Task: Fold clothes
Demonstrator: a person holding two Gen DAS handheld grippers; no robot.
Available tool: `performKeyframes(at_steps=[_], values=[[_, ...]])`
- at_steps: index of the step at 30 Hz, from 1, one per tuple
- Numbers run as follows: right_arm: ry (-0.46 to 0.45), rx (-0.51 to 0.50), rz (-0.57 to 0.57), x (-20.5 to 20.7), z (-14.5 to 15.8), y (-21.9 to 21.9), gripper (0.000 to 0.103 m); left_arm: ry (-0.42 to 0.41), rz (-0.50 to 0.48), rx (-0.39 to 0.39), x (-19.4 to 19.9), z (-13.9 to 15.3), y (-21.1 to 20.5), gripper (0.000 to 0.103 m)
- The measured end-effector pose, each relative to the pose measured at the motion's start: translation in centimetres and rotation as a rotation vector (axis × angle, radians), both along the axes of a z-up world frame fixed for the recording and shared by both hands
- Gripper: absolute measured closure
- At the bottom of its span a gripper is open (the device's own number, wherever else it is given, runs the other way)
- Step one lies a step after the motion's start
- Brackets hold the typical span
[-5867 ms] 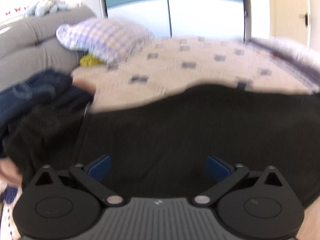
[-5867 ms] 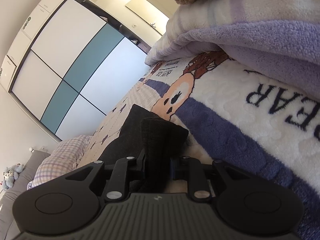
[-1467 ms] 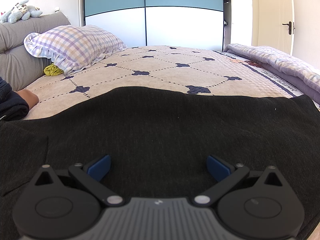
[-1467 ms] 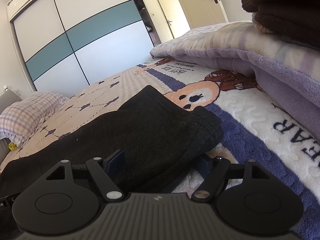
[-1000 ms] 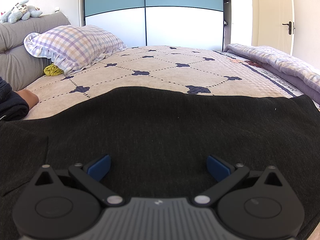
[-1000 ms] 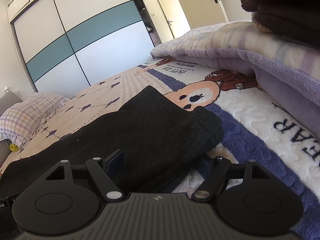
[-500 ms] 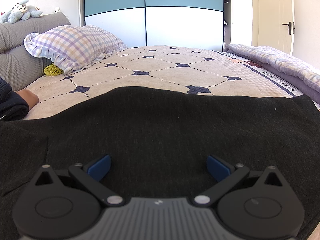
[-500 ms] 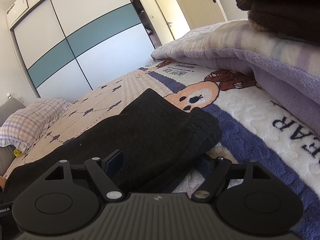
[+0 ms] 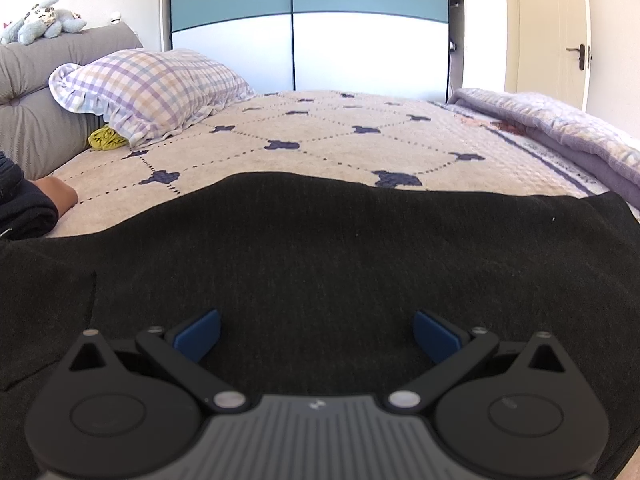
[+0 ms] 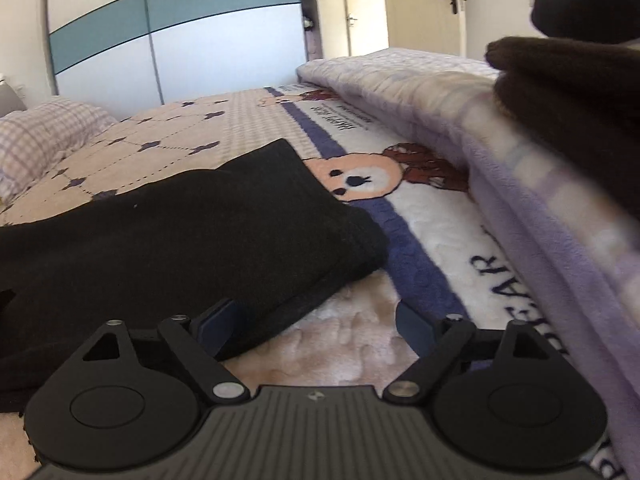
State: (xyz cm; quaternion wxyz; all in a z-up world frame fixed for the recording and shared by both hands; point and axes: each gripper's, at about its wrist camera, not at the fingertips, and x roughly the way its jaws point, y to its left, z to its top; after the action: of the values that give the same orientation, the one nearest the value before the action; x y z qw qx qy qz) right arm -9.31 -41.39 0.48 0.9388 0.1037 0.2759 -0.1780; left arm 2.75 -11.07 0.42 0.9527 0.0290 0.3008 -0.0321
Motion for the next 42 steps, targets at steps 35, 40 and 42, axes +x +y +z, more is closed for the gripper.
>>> performKeyframes(at_steps=[35, 40, 42], values=[[0.211, -0.151, 0.299, 18.7, 1.2, -3.9, 0.000, -0.018, 0.120, 0.030, -3.3, 0.0, 10.7, 0.000], [0.100, -0.062, 0.190, 13.1, 2.6, -3.5, 0.000, -0.004, 0.122, 0.030, -3.0, 0.3, 10.8, 0.000], [0.012, 0.030, 0.270, 9.6, 2.9, -0.7, 0.000, 0.003, 0.120, 0.022, -2.9, 0.4, 10.9, 0.000]])
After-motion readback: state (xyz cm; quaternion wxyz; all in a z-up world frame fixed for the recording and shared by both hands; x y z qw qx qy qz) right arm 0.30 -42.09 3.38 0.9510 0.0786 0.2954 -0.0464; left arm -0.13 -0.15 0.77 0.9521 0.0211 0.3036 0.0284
